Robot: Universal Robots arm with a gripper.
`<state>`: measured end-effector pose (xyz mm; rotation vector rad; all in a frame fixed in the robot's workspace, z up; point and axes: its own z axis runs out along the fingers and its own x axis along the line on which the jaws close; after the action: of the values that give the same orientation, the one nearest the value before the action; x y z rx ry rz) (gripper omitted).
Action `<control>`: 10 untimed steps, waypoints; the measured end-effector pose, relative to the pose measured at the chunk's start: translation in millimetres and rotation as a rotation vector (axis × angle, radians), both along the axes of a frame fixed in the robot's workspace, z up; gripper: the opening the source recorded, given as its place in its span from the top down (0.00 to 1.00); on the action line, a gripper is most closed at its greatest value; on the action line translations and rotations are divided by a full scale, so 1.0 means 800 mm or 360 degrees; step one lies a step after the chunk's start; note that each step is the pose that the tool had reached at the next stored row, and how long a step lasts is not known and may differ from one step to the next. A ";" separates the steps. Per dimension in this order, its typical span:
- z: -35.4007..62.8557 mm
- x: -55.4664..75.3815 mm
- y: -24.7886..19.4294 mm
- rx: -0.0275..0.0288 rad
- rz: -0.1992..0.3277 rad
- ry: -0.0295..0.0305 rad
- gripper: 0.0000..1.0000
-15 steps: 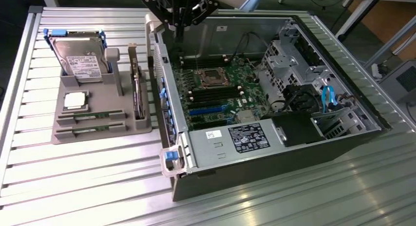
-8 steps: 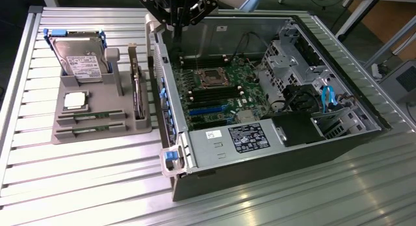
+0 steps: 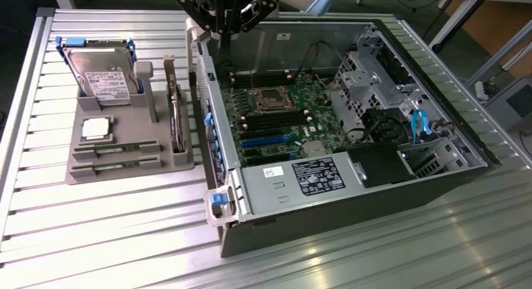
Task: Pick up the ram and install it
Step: 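Reach for the ram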
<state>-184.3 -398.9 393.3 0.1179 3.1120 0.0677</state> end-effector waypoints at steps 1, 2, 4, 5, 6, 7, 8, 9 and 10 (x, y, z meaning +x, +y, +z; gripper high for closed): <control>0.000 0.000 0.0000 -0.00001 0.0000 0.00000 0.90; 0.000 -0.001 0.0000 0.00000 0.0000 0.00001 0.90; 0.000 -0.002 0.0000 -0.00001 0.0000 0.00001 0.90; 0.000 -0.002 0.0000 -0.00001 0.0000 0.00001 0.90; 0.000 -0.002 0.0000 0.00000 0.0000 0.00000 0.90; 0.000 -0.003 0.0000 0.00000 0.0000 0.00000 0.90; 0.000 -0.003 0.0000 0.00000 0.0000 0.00000 0.90; 0.000 -0.003 0.0000 0.00000 0.0000 0.00000 0.90; 0.000 -0.004 0.0000 -0.00001 0.0000 0.00001 0.90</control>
<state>-187.3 -398.9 393.3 0.1180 3.1120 0.0676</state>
